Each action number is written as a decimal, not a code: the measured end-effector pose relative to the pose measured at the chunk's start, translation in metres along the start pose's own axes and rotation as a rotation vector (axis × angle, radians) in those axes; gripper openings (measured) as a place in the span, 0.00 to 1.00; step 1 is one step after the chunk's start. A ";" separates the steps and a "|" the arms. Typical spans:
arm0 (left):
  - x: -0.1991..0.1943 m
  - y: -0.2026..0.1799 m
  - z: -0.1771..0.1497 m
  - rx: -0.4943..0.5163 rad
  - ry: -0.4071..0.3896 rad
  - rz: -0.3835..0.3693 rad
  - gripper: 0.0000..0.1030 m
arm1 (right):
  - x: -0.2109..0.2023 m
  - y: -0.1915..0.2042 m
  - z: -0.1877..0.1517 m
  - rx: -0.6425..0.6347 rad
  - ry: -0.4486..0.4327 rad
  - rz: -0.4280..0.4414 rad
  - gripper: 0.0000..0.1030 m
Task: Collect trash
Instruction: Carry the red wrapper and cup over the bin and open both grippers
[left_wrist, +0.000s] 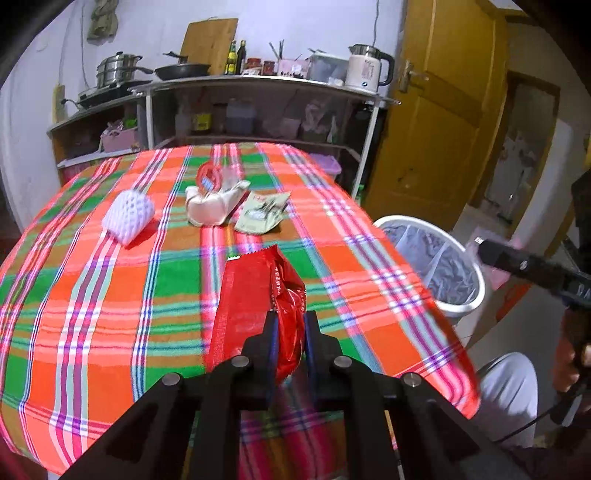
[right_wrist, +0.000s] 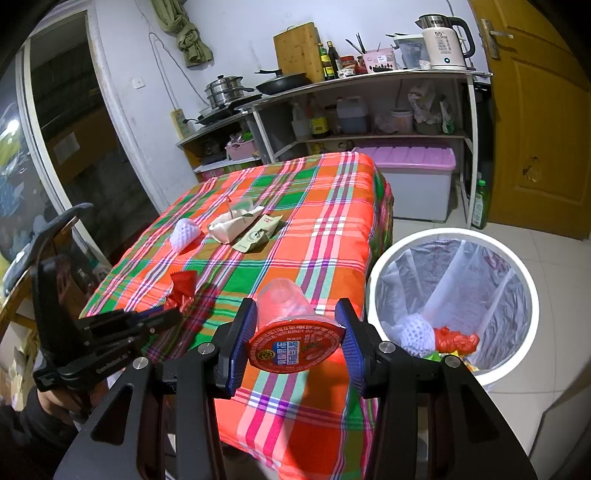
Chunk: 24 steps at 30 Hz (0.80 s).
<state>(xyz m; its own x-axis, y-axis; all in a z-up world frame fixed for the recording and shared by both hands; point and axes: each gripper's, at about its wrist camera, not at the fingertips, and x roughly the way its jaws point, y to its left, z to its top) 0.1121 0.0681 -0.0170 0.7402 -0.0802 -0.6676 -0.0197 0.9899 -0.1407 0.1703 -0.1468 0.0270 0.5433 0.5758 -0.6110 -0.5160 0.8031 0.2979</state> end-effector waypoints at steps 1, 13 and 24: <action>-0.001 -0.003 0.003 0.003 -0.005 -0.006 0.12 | -0.001 0.000 0.000 0.000 -0.001 -0.001 0.44; 0.007 -0.051 0.038 0.056 -0.044 -0.124 0.12 | -0.011 -0.022 0.002 0.035 -0.024 -0.053 0.44; 0.037 -0.097 0.057 0.114 -0.023 -0.205 0.12 | -0.018 -0.069 0.005 0.107 -0.040 -0.129 0.44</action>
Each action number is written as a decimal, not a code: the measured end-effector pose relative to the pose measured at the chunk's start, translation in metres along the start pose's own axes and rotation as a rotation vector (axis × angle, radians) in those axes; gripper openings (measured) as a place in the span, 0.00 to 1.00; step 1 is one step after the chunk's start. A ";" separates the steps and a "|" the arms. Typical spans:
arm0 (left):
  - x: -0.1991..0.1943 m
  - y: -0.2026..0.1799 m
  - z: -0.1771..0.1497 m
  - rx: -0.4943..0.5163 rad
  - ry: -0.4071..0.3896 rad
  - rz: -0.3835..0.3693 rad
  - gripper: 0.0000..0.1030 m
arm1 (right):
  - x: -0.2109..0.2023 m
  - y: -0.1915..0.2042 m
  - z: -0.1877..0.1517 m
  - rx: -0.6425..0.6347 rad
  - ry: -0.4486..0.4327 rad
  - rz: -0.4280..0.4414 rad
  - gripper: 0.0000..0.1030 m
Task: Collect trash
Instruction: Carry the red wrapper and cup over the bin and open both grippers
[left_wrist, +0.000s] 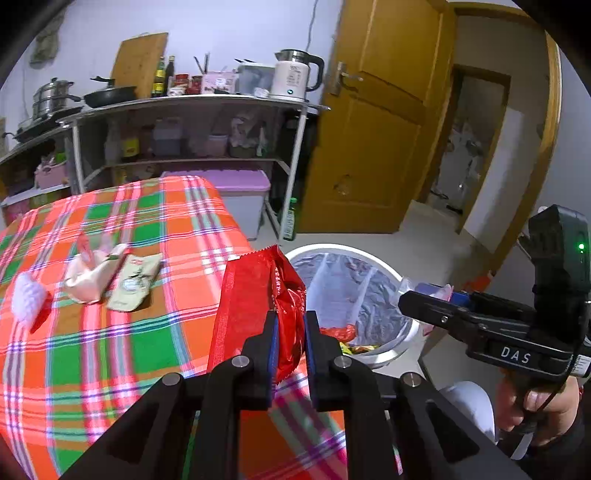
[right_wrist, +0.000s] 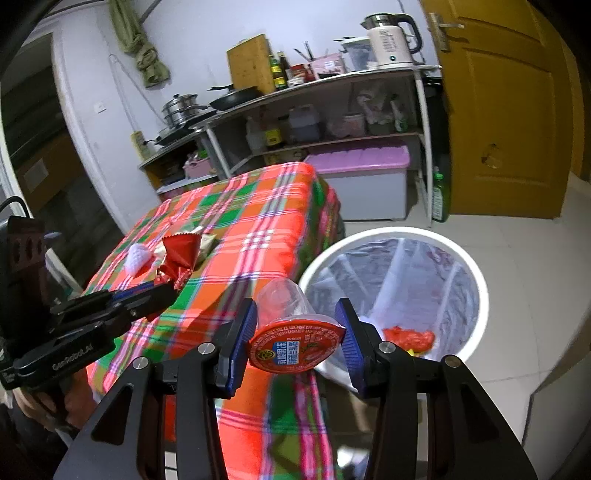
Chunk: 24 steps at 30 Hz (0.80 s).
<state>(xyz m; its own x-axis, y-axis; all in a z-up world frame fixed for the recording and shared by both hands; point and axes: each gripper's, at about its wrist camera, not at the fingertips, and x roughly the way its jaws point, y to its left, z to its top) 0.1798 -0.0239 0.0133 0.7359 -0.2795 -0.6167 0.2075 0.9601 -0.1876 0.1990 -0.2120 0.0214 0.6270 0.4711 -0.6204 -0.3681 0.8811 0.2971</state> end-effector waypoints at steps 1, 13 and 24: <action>0.005 -0.003 0.001 0.005 0.005 -0.007 0.12 | 0.001 -0.004 0.001 0.003 0.001 -0.005 0.44; 0.062 -0.026 0.014 0.039 0.083 -0.070 0.12 | 0.021 -0.042 0.000 0.062 0.034 -0.043 0.44; 0.111 -0.041 0.016 0.063 0.167 -0.105 0.13 | 0.046 -0.071 -0.004 0.103 0.092 -0.066 0.44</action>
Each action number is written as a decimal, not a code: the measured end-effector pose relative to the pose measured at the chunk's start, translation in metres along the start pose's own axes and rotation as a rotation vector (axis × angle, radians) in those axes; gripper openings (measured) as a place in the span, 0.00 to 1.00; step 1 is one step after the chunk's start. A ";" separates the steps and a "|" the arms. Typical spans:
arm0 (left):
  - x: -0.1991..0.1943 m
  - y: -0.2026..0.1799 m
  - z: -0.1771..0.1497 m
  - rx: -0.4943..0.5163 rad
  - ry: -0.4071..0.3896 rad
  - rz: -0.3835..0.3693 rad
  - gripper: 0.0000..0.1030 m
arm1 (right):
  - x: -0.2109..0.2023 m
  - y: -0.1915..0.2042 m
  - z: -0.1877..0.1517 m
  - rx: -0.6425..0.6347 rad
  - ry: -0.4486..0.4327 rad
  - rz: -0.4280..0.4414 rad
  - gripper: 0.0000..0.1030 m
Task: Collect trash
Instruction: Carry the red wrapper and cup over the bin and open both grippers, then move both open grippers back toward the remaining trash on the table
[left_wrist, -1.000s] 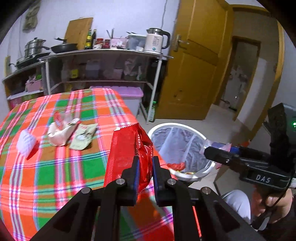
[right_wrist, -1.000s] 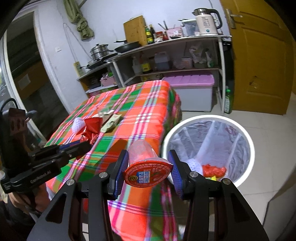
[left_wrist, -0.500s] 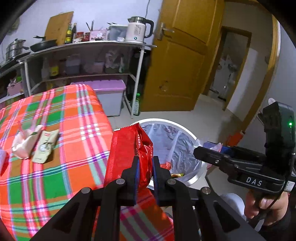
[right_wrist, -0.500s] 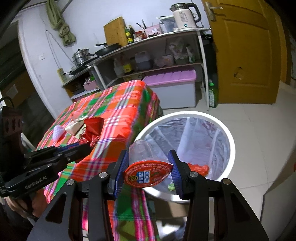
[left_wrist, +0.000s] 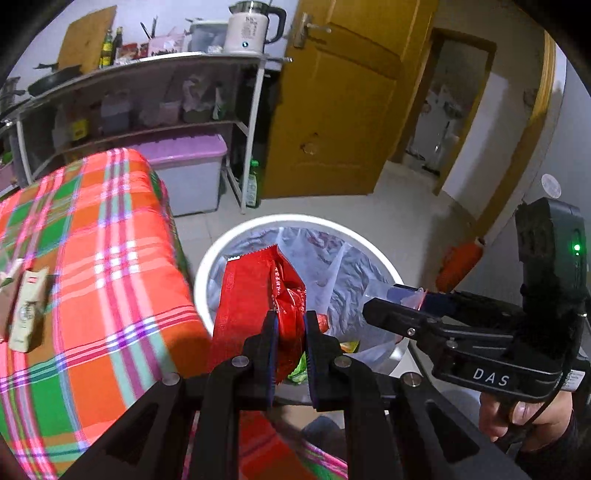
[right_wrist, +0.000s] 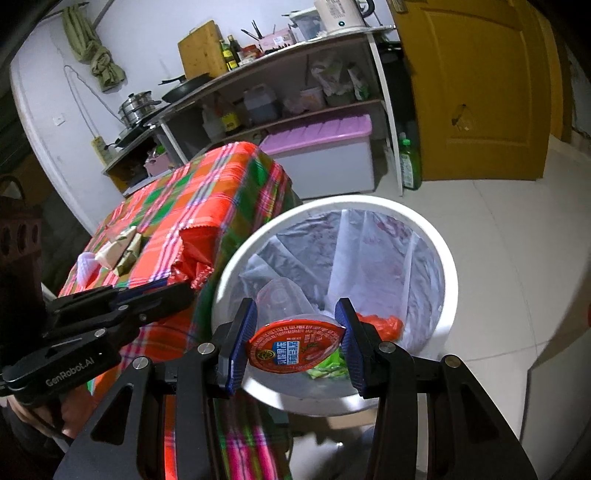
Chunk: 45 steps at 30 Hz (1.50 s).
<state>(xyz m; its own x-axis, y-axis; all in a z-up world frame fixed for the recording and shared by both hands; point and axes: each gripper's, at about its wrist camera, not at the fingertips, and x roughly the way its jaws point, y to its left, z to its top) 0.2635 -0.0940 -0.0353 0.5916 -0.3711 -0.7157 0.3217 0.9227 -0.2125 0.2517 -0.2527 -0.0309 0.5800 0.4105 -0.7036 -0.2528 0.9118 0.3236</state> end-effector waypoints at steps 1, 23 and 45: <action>0.006 0.000 0.000 -0.002 0.012 -0.003 0.13 | 0.002 -0.001 0.000 0.001 0.005 -0.003 0.44; 0.020 -0.004 0.007 -0.022 0.038 -0.025 0.32 | 0.001 -0.012 -0.001 -0.003 0.006 -0.062 0.50; -0.088 0.010 -0.015 -0.052 -0.149 0.055 0.32 | -0.067 0.064 0.001 -0.119 -0.124 -0.021 0.50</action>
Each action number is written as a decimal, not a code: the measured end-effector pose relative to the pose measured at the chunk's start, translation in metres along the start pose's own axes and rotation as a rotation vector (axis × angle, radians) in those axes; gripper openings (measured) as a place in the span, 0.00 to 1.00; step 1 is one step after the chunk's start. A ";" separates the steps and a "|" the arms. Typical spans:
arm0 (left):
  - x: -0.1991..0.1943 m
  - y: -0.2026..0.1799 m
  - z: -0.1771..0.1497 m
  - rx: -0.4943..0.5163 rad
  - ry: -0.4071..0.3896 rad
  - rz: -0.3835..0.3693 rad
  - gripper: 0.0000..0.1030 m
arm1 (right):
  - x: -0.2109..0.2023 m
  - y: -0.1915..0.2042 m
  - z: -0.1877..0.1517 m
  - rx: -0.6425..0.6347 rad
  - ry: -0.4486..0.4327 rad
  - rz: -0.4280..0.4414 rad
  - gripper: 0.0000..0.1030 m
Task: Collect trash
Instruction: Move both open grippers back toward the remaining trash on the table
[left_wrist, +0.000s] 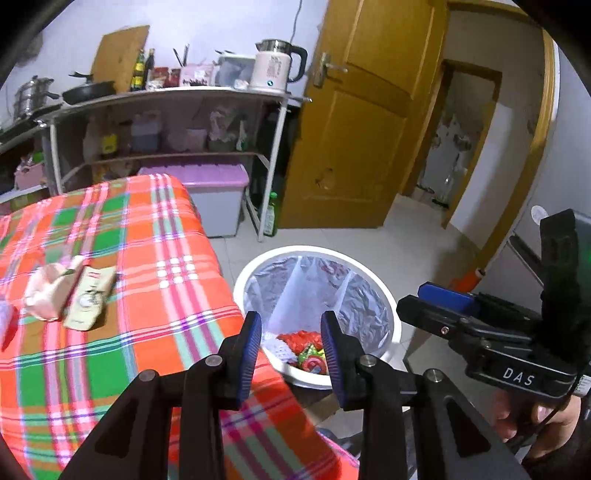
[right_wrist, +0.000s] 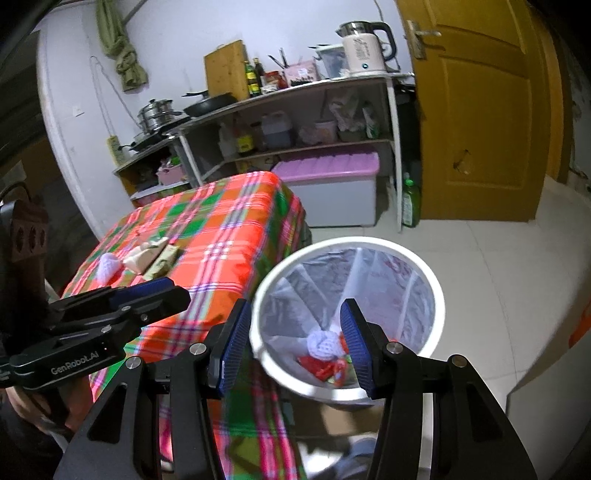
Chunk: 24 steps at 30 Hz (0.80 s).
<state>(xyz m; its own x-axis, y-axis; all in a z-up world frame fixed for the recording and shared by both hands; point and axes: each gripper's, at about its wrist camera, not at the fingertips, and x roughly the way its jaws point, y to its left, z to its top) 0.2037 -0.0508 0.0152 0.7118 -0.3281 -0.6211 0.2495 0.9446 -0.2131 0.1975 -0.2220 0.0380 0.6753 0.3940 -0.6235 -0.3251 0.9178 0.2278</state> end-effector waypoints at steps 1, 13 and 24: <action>-0.005 0.002 -0.001 -0.001 -0.008 0.007 0.32 | -0.001 0.004 0.000 -0.006 -0.001 0.006 0.50; -0.056 0.033 -0.022 -0.068 -0.088 0.109 0.32 | -0.005 0.051 -0.008 -0.074 -0.003 0.088 0.50; -0.079 0.058 -0.044 -0.104 -0.103 0.147 0.32 | 0.010 0.087 -0.013 -0.130 0.023 0.162 0.50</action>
<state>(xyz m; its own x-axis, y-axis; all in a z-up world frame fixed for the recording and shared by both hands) 0.1332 0.0305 0.0185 0.8003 -0.1801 -0.5719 0.0728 0.9760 -0.2055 0.1673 -0.1389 0.0420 0.5919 0.5336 -0.6041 -0.5119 0.8278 0.2296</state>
